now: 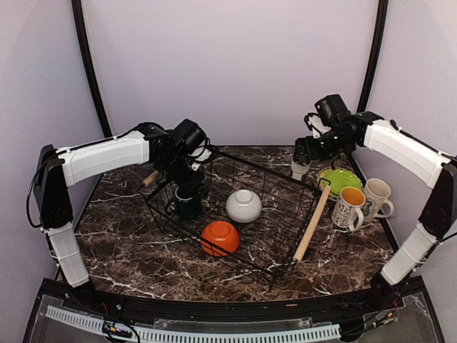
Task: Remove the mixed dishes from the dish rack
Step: Adjust the cup on the dish rack.
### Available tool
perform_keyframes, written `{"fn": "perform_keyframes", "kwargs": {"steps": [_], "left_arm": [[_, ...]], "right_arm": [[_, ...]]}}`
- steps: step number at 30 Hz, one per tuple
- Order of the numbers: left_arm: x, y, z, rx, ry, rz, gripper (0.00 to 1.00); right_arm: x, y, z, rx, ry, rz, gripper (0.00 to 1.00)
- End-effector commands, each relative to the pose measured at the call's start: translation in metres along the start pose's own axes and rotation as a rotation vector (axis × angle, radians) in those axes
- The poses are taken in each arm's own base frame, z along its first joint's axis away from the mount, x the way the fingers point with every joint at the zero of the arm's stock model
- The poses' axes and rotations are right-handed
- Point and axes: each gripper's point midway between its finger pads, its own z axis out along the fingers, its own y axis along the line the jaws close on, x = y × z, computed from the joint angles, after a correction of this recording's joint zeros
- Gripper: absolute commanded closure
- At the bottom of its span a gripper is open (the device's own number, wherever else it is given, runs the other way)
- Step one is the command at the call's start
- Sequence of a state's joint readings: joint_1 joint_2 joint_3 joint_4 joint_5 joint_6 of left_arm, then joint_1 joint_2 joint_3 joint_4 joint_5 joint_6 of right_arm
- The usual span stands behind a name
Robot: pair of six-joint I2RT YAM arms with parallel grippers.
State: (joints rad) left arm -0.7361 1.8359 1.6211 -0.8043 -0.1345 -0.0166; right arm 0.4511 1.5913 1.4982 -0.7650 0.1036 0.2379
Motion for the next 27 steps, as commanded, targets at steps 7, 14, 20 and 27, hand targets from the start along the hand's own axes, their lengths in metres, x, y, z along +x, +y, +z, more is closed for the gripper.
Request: {"fn": "perform_keyframes", "kwargs": {"steps": [7, 14, 20, 27], "left_arm": [[0.014, 0.019, 0.015, -0.128, 0.097, 0.081, 0.02], [0.021, 0.025, 0.025, -0.166, 0.141, 0.099, 0.01], [0.028, 0.022, 0.032, -0.151, 0.180, 0.105, 0.01], [0.034, 0.011, 0.040, -0.092, 0.217, 0.092, 0.08]], "right_arm": [[-0.018, 0.005, -0.026, -0.044, -0.128, 0.025, 0.10], [-0.020, 0.006, -0.034, -0.058, -0.164, 0.028, 0.10], [-0.020, 0.007, -0.034, -0.068, -0.170, 0.030, 0.10], [-0.014, 0.008, -0.030, -0.074, -0.161, 0.038, 0.10]]}}
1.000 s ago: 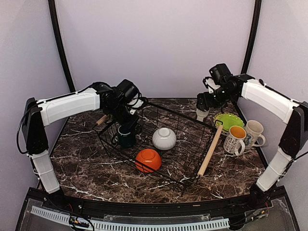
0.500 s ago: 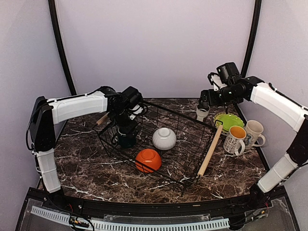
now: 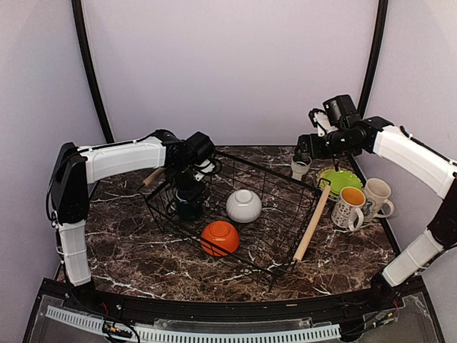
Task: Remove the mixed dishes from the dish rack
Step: Adjust the cup on the dish rack.
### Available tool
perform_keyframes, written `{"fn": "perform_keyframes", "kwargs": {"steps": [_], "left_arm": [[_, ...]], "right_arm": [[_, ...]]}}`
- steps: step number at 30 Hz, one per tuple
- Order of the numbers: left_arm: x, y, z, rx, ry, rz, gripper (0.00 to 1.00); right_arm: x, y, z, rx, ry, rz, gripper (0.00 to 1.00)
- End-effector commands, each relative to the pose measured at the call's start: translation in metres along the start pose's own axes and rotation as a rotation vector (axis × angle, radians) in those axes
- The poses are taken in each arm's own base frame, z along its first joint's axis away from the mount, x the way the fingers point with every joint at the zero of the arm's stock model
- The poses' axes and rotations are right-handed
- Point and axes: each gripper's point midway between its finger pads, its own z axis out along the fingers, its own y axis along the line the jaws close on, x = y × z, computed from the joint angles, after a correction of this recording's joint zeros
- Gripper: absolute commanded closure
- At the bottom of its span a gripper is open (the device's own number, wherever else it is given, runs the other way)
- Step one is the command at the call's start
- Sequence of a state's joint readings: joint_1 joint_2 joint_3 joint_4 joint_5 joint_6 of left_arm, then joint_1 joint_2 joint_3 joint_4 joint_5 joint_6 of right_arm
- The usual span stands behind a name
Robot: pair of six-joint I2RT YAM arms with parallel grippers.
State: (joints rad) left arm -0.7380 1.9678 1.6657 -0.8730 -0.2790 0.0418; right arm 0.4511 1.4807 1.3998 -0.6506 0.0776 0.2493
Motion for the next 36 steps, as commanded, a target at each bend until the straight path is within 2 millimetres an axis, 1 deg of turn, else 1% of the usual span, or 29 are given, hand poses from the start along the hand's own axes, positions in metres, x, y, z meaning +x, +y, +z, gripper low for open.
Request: {"fn": "perform_keyframes", "kwargs": {"steps": [1, 3, 9, 12, 14, 15, 17, 20, 23, 26, 32, 36], "left_arm": [[0.012, -0.010, 0.002, 0.059, 0.063, 0.007, 0.09], [0.011, -0.014, 0.001, 0.078, 0.064, 0.003, 0.13], [0.010, -0.027, -0.004, 0.107, 0.064, 0.021, 0.21], [0.010, -0.031, -0.004, 0.114, 0.065, 0.029, 0.22], [0.011, -0.029, -0.004, 0.099, 0.068, 0.031, 0.18], [0.011, -0.025, -0.004, 0.079, 0.068, 0.033, 0.13], [0.012, -0.019, -0.005, 0.041, 0.072, 0.033, 0.07], [0.015, -0.009, -0.006, -0.010, 0.089, 0.033, 0.02], [0.016, -0.005, -0.008, -0.032, 0.090, 0.023, 0.01], [0.020, -0.005, -0.003, -0.035, 0.110, 0.025, 0.01], [0.032, -0.016, 0.015, 0.016, 0.183, 0.035, 0.01], [0.039, -0.021, 0.022, 0.043, 0.224, 0.039, 0.01]], "right_arm": [[-0.006, 0.004, -0.007, -0.020, -0.043, 0.019, 0.10], [-0.005, 0.004, -0.007, -0.023, -0.044, 0.017, 0.10], [-0.006, 0.002, -0.009, -0.012, -0.053, 0.014, 0.09], [-0.006, 0.001, -0.009, -0.009, -0.054, 0.016, 0.09], [-0.006, 0.003, -0.007, -0.017, -0.052, 0.017, 0.09], [-0.006, 0.003, -0.006, -0.020, -0.052, 0.018, 0.09], [-0.005, 0.003, -0.005, -0.020, -0.051, 0.019, 0.09], [-0.005, 0.004, -0.004, -0.022, -0.046, 0.018, 0.09], [-0.004, 0.003, -0.003, -0.020, -0.048, 0.017, 0.10], [-0.004, 0.003, -0.004, -0.022, -0.047, 0.017, 0.09], [-0.004, 0.002, -0.011, -0.021, -0.066, 0.017, 0.09], [-0.004, 0.001, -0.015, -0.019, -0.074, 0.015, 0.09]]}}
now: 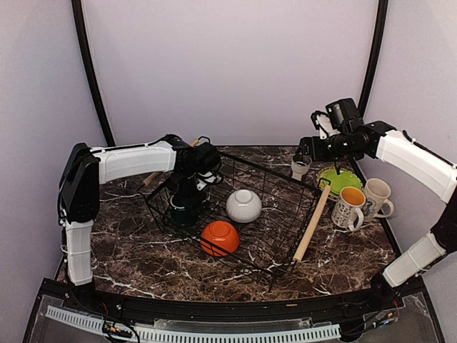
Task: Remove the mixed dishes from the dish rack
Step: Adjust the cup on the dish rack.
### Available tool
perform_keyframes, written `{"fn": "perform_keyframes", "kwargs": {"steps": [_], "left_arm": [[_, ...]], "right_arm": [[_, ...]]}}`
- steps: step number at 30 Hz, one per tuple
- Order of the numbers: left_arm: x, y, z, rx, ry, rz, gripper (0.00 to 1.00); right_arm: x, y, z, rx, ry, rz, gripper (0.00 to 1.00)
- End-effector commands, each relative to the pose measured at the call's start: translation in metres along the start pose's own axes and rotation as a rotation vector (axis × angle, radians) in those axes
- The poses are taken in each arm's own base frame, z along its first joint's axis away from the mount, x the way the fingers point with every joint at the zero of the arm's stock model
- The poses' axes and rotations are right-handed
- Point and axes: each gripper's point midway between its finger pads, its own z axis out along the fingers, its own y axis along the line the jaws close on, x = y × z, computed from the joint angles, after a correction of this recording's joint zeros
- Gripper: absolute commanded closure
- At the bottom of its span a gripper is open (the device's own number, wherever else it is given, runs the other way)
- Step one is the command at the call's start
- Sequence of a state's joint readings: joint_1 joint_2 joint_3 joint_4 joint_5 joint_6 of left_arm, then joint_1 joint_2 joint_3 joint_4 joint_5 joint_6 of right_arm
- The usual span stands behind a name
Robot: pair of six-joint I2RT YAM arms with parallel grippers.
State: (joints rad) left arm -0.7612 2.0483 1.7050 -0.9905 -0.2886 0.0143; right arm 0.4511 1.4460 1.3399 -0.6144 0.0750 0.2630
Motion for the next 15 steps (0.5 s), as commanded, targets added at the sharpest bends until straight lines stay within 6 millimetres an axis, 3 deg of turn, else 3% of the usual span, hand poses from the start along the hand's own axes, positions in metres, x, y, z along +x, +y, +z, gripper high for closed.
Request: {"fn": "perform_keyframes", "kwargs": {"steps": [1, 6, 15], "left_arm": [[0.014, -0.007, 0.008, 0.046, 0.081, 0.004, 0.01], [0.013, -0.011, 0.008, 0.072, 0.079, 0.001, 0.06], [0.005, -0.021, -0.004, 0.143, 0.055, -0.004, 0.24]], "right_arm": [[-0.012, 0.003, -0.015, -0.017, -0.064, 0.000, 0.09], [-0.015, 0.004, -0.019, -0.025, -0.075, 0.000, 0.09], [-0.014, 0.007, -0.020, -0.040, -0.079, 0.004, 0.09]]}}
